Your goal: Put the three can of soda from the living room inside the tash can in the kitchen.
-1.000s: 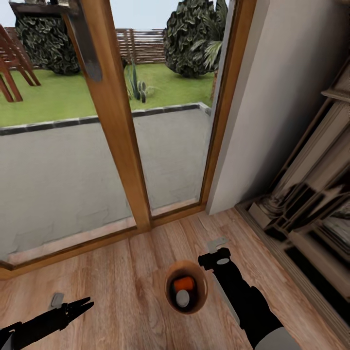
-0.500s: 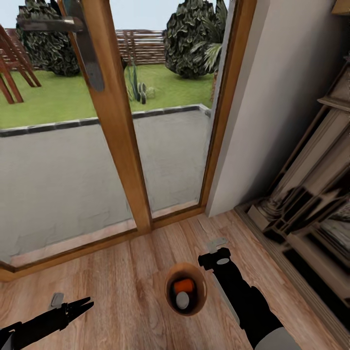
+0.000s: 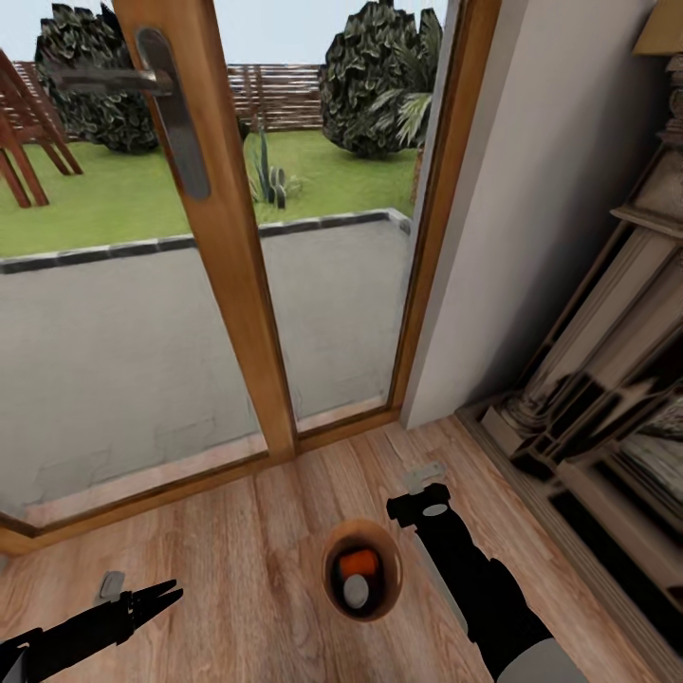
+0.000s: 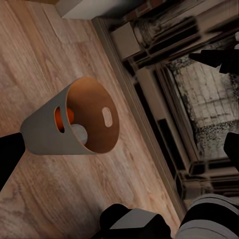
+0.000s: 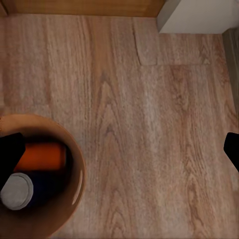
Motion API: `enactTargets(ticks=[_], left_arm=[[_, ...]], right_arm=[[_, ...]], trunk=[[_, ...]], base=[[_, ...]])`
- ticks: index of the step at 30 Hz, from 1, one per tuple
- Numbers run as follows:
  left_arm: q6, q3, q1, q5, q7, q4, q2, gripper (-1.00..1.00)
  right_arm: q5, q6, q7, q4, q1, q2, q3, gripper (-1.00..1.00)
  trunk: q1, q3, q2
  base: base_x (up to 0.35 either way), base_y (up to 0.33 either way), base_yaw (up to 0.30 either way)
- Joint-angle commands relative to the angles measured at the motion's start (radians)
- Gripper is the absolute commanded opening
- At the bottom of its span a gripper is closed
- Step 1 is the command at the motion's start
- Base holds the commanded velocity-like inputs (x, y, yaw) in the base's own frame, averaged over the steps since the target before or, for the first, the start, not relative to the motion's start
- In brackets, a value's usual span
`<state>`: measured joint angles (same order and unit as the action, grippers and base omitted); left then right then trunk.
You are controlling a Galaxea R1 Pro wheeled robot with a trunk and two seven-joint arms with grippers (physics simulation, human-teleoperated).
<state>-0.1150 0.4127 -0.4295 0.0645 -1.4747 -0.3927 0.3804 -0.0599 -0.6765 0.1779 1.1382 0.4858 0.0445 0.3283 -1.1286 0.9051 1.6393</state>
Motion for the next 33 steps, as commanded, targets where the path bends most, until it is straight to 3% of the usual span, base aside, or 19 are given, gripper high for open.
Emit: enactTargets(ticks=[1,22,33], left_arm=[[0.000,0.000,0.000,0.000,0.000,0.000,0.000,1.00],[0.000,0.000,0.000,0.000,0.000,0.000,0.000,1.00],[0.000,0.000,0.000,0.000,0.000,0.000,0.000,1.00]], right_arm=[[0.000,0.000,0.000,0.000,0.000,0.000,0.000,1.00],[0.000,0.000,0.000,0.000,-0.001,0.000,0.000,1.00],[0.000,0.000,0.000,0.000,0.000,0.000,0.000,1.00]], trunk=[[0.004,-0.003,-0.007],[0.084,-0.070,-0.154],[0.127,-0.117,-0.231]], base=[[0.000,0.000,0.000],[0.000,0.000,0.000],[0.000,0.000,0.000]])
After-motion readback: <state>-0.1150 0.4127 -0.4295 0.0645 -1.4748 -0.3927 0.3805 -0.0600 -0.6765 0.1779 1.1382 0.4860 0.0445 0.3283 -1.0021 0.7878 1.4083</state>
